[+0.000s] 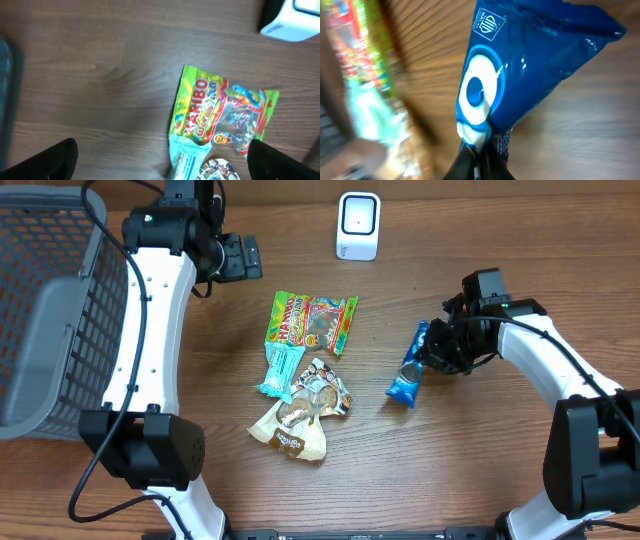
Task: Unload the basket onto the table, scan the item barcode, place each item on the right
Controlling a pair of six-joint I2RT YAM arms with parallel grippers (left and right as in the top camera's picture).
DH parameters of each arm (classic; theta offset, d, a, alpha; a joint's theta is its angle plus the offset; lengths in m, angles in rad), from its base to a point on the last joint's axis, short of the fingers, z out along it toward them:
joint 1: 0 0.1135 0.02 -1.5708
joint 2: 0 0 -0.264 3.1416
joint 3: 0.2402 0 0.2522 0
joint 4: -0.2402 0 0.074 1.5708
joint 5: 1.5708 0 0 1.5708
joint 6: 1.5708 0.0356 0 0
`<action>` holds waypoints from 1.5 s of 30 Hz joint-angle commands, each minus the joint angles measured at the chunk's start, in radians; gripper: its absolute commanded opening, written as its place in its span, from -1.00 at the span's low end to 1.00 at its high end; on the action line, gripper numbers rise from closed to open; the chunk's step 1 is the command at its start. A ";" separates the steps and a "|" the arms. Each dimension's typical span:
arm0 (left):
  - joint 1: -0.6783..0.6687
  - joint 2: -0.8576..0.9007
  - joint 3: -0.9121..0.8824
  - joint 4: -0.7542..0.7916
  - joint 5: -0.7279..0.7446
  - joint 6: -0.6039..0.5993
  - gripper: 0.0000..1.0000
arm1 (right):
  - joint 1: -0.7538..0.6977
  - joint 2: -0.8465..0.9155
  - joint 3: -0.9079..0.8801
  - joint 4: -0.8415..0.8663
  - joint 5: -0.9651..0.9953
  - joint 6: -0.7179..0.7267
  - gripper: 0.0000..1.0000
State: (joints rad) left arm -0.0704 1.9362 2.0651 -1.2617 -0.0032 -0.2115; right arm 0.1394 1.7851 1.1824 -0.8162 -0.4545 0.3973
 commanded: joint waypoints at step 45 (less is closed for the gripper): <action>-0.002 -0.190 0.188 -0.129 0.000 0.081 1.00 | 0.266 -0.001 -0.068 0.005 0.543 -0.017 0.10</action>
State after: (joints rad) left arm -0.0704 1.7439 2.2574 -1.3918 -0.0036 -0.1524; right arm 0.4057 1.7851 1.1416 -0.8368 0.0757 0.3912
